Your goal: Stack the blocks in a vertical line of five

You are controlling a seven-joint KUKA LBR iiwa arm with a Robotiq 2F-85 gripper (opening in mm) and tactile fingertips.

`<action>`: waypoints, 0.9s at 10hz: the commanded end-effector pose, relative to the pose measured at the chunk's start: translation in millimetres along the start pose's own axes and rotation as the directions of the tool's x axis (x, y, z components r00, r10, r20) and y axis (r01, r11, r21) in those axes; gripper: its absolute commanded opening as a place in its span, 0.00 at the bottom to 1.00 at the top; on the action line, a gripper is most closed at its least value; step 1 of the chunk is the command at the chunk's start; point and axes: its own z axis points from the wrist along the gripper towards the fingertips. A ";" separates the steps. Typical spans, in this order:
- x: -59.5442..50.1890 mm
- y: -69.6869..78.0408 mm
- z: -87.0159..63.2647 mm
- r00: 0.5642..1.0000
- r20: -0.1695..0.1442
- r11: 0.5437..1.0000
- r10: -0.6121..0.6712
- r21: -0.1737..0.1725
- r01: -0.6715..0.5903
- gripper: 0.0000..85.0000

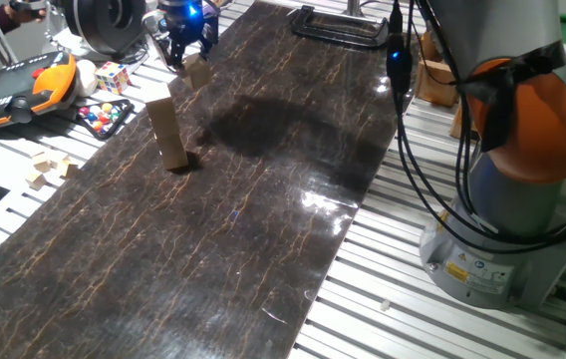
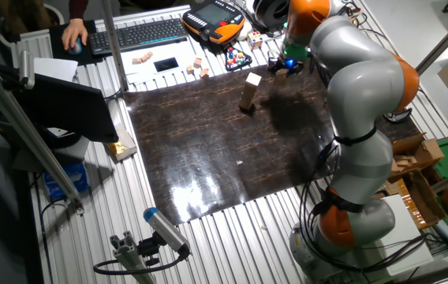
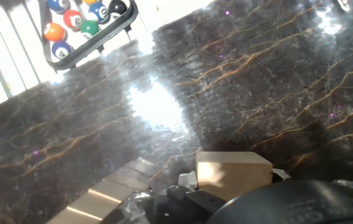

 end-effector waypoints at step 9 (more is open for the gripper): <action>9.5 2.0 -52.4 0.998 -0.063 0.999 0.005 -0.044 -0.007 0.01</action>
